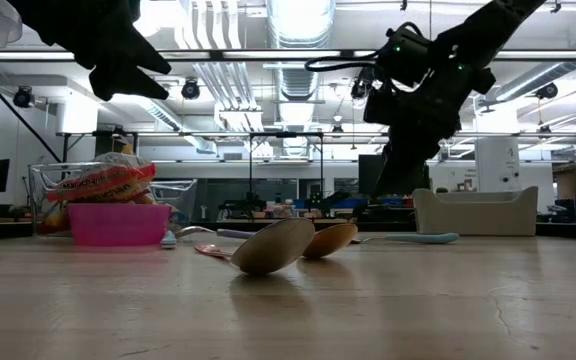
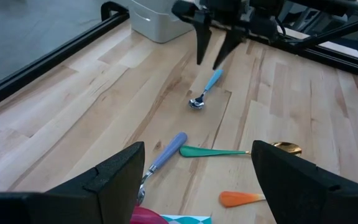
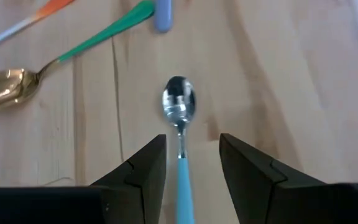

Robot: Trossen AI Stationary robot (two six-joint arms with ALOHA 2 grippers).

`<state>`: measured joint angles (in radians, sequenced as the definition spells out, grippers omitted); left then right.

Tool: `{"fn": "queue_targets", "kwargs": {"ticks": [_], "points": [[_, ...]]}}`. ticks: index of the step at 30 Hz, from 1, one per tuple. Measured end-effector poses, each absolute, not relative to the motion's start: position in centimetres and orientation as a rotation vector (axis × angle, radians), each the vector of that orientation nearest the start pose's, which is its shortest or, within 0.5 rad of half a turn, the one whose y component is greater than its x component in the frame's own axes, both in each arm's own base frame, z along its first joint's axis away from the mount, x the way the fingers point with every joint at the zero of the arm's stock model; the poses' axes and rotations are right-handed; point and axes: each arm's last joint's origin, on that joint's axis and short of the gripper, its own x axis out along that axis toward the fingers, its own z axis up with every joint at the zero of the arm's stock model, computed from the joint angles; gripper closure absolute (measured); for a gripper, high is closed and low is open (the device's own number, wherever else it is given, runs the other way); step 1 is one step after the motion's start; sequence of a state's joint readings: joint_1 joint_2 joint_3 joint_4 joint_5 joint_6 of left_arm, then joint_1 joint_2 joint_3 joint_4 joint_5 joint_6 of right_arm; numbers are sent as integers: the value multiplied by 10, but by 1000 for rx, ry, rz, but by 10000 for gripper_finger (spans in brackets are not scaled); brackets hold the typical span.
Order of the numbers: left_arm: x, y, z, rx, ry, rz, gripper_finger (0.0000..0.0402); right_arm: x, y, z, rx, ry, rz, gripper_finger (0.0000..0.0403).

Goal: Pick & Place Food Item
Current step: Put the blue spoon into the gray bin

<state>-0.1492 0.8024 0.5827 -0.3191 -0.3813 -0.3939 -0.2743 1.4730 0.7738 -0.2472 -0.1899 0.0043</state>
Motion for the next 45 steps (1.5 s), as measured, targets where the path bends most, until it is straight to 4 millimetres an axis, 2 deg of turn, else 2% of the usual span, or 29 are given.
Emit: {"fn": "queue_targets", "kwargs": {"ticks": [9,20,26,33,45], "points": [[170,-15,250,-241,468,324,104,279,-59,150,235,948,-59,254],[170,-15,250,-241,469,325,104,268,-57,126,210,891,-140,254],[170,-15,250,-241,469,325,104,263,-54,119,234,856,-145,254],[170,-15,250,-241,469,325,104,258,-46,112,174,859,-104,254],[170,-15,250,-241,469,325,104,252,-44,107,129,882,-181,255]]}}
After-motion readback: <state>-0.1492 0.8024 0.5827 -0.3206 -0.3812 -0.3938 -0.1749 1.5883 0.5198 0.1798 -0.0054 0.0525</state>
